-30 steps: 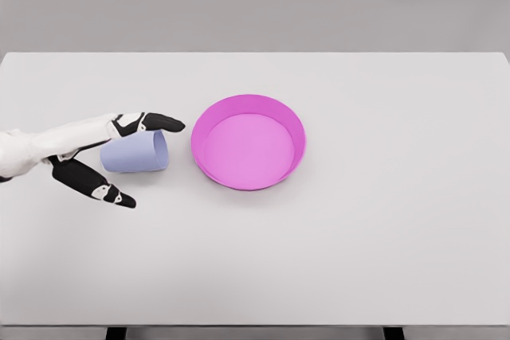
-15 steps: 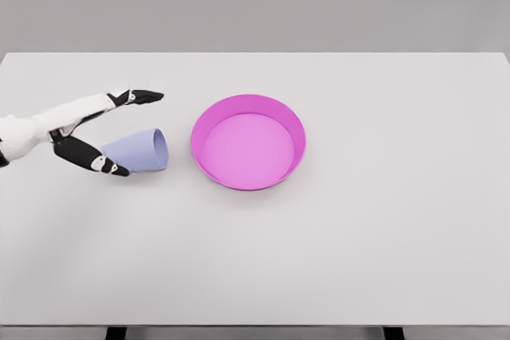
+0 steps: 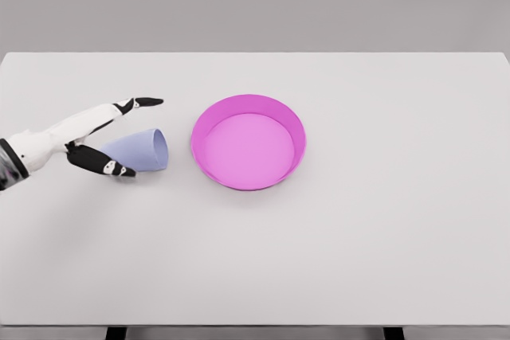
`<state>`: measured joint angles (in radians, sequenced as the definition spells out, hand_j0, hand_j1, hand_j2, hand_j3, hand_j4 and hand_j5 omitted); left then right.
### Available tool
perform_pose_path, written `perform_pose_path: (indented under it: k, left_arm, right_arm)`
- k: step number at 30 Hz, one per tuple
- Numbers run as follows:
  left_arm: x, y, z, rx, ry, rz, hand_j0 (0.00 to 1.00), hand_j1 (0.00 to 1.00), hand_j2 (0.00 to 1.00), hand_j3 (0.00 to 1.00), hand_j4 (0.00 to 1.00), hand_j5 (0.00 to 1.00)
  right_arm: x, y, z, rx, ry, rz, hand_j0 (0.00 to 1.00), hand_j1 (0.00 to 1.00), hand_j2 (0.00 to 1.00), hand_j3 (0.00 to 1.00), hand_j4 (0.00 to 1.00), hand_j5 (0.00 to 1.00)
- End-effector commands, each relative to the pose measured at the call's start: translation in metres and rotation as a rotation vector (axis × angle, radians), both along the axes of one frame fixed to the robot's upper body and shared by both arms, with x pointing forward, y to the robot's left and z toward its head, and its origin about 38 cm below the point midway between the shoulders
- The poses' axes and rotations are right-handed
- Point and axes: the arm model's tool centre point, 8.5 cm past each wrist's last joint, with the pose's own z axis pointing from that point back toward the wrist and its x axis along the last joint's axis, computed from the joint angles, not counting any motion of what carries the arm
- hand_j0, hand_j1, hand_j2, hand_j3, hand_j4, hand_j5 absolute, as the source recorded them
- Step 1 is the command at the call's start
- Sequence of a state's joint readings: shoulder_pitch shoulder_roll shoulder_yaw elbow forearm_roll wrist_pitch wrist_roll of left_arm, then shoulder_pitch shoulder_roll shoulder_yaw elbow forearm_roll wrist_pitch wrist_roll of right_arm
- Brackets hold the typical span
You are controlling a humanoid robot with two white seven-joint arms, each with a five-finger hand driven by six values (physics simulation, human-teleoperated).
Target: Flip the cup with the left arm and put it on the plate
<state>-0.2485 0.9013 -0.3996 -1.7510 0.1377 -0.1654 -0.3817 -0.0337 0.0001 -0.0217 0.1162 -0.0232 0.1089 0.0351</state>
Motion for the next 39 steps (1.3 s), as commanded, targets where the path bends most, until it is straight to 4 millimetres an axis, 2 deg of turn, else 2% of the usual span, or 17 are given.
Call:
perform_pose_path:
  k: [1,3,7,14,16,39]
  left_arm:
    - [0.003,0.004,0.006,0.011,-0.026,0.022,1.0,1.0,1.0,1.0,1.0,1.0]
    - [0.002,0.003,0.003,0.076,-0.051,0.018,1.0,1.0,1.0,1.0,1.0,1.0]
    - [0.002,0.002,-0.001,0.088,-0.041,0.022,1.0,1.0,1.0,1.0,1.0,1.0]
    - [0.003,-0.002,-0.025,0.049,0.029,0.067,1.0,1.0,1.0,1.0,1.0,1.0]
    - [0.001,-0.012,-0.034,0.034,0.05,0.05,1.0,1.0,1.0,1.0,1.0,1.0]
    - [0.011,-0.001,-0.043,0.047,0.108,0.133,1.0,1.0,1.0,1.0,1.0,1.0]
  right_arm:
    - [0.0,0.0,0.0,0.0,0.001,0.0,1.0,1.0,1.0,1.0,1.0,1.0]
    - [0.0,0.0,0.0,0.0,0.001,0.0,1.0,1.0,1.0,1.0,1.0,1.0]
    - [0.0,0.0,0.0,0.0,0.001,0.0,1.0,1.0,1.0,1.0,1.0,1.0]
    - [0.0,0.0,0.0,0.0,0.001,0.0,1.0,1.0,1.0,1.0,1.0,1.0]
    - [0.0,0.0,0.0,0.0,0.001,0.0,1.0,1.0,1.0,1.0,1.0,1.0]
    - [0.0,0.0,0.0,0.0,0.001,0.0,1.0,1.0,1.0,1.0,1.0,1.0]
